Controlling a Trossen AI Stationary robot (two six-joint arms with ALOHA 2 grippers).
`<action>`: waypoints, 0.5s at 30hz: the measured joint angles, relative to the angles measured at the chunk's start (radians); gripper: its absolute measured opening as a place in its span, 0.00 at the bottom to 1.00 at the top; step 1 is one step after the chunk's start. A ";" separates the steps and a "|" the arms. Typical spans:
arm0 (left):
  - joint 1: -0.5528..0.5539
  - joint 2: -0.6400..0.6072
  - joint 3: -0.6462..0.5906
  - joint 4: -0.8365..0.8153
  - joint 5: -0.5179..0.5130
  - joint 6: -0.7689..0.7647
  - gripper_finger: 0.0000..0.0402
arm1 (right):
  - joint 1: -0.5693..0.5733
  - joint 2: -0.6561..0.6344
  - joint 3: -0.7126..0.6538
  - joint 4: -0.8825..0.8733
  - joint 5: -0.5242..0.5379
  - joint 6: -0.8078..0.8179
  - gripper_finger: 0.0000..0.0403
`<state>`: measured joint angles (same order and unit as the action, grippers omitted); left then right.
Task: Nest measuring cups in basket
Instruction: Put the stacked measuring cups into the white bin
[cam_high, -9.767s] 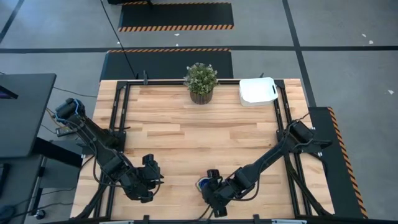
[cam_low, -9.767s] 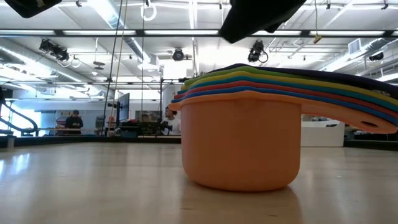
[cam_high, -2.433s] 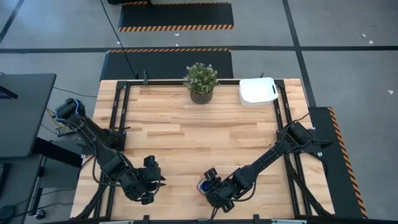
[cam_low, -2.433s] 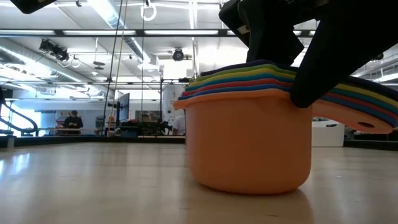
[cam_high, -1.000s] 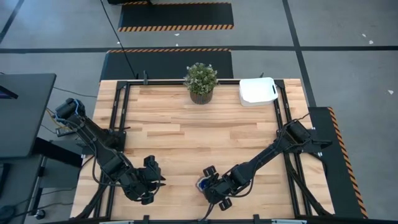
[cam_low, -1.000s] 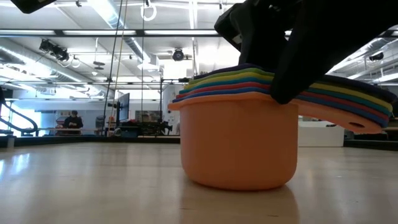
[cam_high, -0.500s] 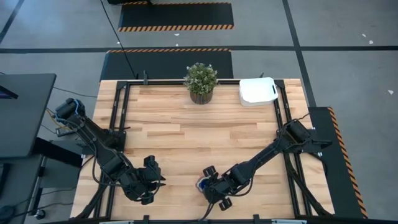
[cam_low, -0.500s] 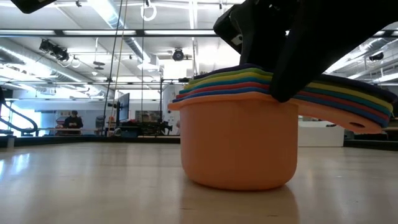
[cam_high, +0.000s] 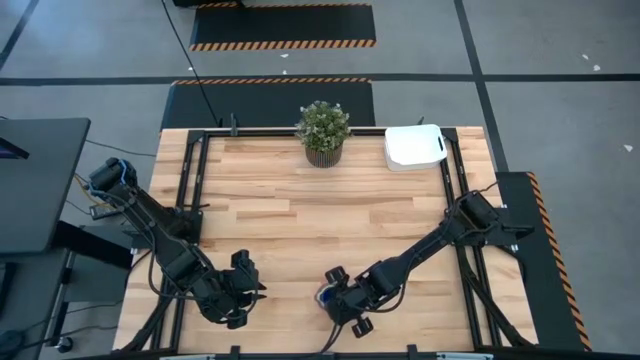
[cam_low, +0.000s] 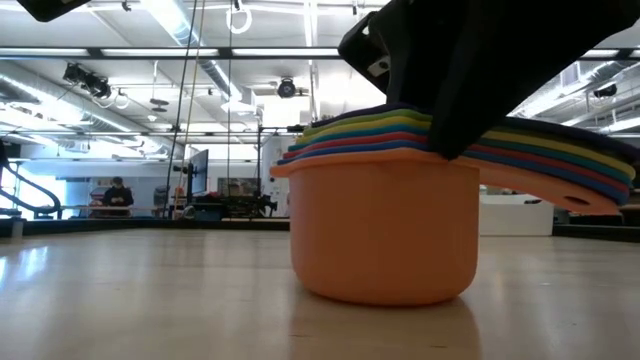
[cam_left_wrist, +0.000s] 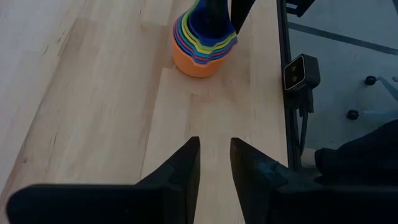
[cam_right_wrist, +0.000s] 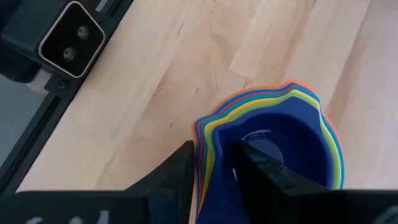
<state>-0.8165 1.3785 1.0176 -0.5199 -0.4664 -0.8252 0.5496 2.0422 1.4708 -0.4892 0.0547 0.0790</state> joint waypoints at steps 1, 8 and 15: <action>0.000 0.000 0.000 0.000 0.000 0.000 0.24 | -0.001 0.000 0.000 0.000 -0.013 0.000 0.30; 0.000 0.000 0.000 0.000 0.000 0.000 0.24 | -0.005 0.000 0.000 0.001 -0.059 -0.007 0.34; 0.000 0.000 0.000 0.000 0.000 0.000 0.24 | -0.004 0.000 0.000 0.000 -0.060 -0.029 0.38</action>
<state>-0.8162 1.3785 1.0176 -0.5200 -0.4664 -0.8249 0.5453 2.0422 1.4708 -0.4896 -0.0051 0.0501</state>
